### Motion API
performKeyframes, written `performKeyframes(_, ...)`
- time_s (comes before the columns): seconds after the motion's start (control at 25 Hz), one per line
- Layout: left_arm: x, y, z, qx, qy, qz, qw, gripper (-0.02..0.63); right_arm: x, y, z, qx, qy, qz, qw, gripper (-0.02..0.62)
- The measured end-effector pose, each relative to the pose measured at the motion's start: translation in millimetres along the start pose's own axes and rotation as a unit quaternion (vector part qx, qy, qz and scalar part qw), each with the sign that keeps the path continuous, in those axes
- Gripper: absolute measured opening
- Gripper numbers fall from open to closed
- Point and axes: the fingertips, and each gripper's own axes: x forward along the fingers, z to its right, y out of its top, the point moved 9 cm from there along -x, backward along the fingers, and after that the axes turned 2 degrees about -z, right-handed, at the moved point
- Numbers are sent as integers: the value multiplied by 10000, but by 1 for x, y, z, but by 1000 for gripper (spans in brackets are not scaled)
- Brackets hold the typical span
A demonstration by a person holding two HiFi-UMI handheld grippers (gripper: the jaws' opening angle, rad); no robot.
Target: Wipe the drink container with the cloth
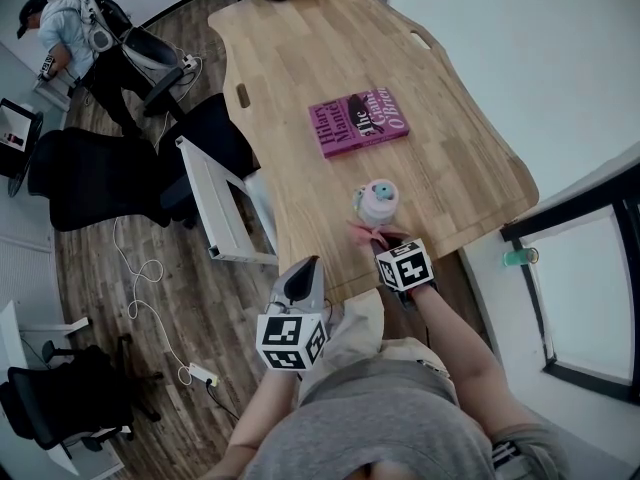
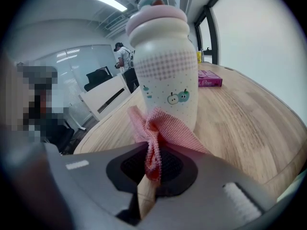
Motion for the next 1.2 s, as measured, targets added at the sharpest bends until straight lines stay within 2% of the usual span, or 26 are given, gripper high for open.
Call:
performKeyframes(0.28, -12, 0, 6, 120, -97, 99, 9998, 0, -23, -8, -11, 20, -31, 219, 9998, 25)
performKeyframes(0.64, -37, -7, 21, 285, -206, 192, 9992, 1, -78, -24, -36, 90, 26, 761, 9971, 26)
performKeyframes(0.92, -59, -14, 40, 438, -310, 224, 9983, 0, -134, -34, -64, 169, 238, 1273, 9914, 26)
performKeyframes(1.2, -82, -22, 67, 590, -451, 341, 9967, 0, -188, -49, -87, 113, 160, 1785, 9838, 26)
